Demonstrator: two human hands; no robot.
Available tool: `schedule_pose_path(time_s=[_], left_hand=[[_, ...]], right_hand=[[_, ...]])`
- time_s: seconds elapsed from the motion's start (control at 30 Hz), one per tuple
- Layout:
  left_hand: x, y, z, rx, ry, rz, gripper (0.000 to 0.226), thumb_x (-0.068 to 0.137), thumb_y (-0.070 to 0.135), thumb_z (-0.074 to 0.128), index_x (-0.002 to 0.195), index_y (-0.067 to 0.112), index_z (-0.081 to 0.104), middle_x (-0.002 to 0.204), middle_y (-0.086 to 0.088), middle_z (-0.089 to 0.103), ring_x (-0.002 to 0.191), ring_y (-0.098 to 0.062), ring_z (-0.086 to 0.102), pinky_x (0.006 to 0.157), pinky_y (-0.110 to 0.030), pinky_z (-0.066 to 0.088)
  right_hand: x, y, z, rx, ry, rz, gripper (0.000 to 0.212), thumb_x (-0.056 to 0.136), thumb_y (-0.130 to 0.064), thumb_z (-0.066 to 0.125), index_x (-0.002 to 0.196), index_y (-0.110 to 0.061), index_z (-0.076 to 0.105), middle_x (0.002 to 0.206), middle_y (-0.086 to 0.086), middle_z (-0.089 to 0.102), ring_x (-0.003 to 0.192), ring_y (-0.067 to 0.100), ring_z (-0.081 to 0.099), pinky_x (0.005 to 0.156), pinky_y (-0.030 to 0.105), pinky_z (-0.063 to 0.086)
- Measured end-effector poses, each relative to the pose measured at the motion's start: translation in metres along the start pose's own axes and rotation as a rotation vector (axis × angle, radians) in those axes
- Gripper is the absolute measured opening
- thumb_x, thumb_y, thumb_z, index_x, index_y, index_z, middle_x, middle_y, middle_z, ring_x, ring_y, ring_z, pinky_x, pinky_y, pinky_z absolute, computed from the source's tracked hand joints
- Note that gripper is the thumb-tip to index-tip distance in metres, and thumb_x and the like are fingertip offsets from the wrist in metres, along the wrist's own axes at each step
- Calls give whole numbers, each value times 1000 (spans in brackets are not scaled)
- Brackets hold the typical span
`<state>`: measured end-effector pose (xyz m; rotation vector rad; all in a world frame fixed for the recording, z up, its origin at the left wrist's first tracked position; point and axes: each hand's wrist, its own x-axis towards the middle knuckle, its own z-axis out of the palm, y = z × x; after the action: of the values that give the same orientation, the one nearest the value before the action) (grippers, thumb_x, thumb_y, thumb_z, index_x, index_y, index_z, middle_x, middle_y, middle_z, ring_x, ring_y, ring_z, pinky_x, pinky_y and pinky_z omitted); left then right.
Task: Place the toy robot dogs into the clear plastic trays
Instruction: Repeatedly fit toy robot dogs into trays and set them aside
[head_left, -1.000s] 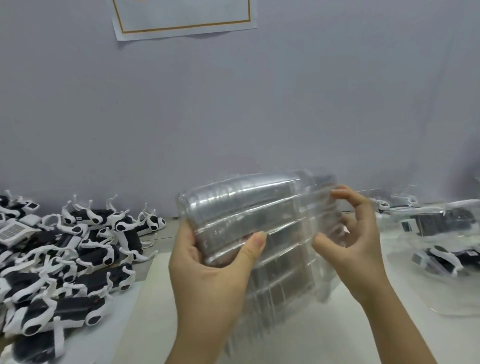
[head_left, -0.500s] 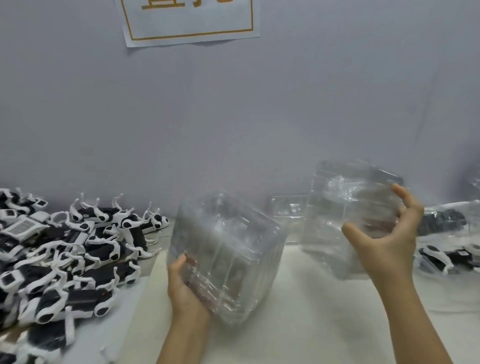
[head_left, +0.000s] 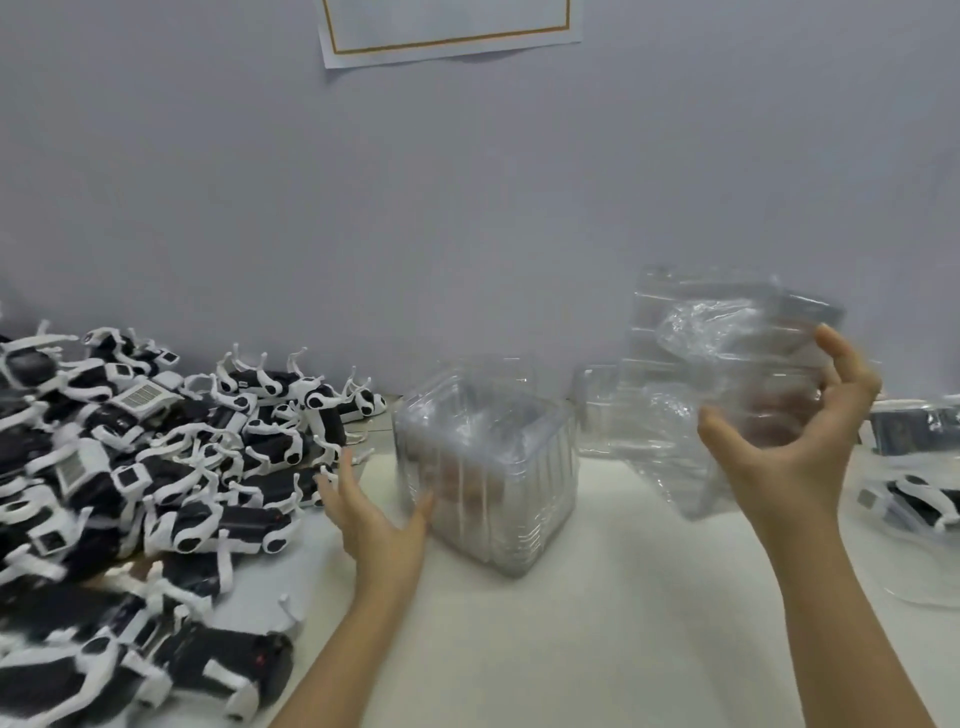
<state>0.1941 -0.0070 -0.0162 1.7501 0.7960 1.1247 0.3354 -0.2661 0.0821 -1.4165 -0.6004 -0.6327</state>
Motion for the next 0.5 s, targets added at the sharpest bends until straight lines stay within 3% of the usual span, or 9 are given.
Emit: schedule_pose_path(time_s=[0.07, 0.13, 0.2, 0.27, 0.33, 0.43, 0.5], left_hand=[[0, 2, -2, 99, -179, 294, 103, 79, 13, 80, 144, 55, 13, 148, 28, -33, 143, 0, -25, 117, -34, -2], [6, 6, -3, 313, -379, 531, 110, 72, 31, 80, 143, 64, 3, 149, 17, -43, 141, -15, -38, 114, -37, -22], [8, 12, 4, 475, -530, 691, 116, 62, 55, 74, 145, 60, -6, 151, 7, -43, 138, -23, -42, 108, -36, -33], [3, 17, 17, 508, -581, 687, 120, 62, 65, 74, 142, 61, -15, 148, 7, -48, 137, -21, -44, 106, -31, -35], [-4, 16, 38, 542, -512, 654, 120, 68, 61, 76, 139, 61, -20, 147, 1, -47, 137, -19, -44, 106, -32, -35], [-15, 25, 79, 634, -377, 580, 122, 72, 57, 76, 142, 53, -24, 149, -10, -38, 136, -31, -44, 107, -47, -32], [-17, 35, 104, 705, -299, 515, 124, 73, 59, 73, 142, 46, -28, 147, -17, -38, 130, -45, -42, 102, -58, -27]], right_hand=[[0, -1, 1, -2, 17, 6, 84, 59, -36, 74, 126, -61, 31, 129, 11, 47, 97, 23, 54, 77, 15, 47], [-1, -3, 2, -16, 22, 16, 84, 58, -36, 74, 126, -61, 31, 131, 14, 47, 99, 28, 54, 81, 26, 49], [-1, -6, 2, -29, 22, 6, 85, 59, -33, 75, 126, -62, 31, 131, 14, 47, 99, 27, 54, 84, 33, 50], [1, -8, 2, -19, 30, -5, 84, 60, -29, 75, 124, -62, 32, 130, 16, 46, 95, 23, 54, 85, 36, 50], [3, -8, 1, -14, 49, -18, 83, 61, -27, 76, 125, -60, 33, 128, 13, 45, 95, 19, 53, 87, 37, 50], [4, -9, 0, -52, 52, -36, 85, 61, -31, 78, 128, -58, 33, 131, 10, 43, 102, 29, 53, 93, 46, 49], [2, -10, 1, -74, 35, -61, 87, 60, -35, 78, 130, -57, 32, 129, -2, 43, 103, 33, 53, 91, 44, 50]])
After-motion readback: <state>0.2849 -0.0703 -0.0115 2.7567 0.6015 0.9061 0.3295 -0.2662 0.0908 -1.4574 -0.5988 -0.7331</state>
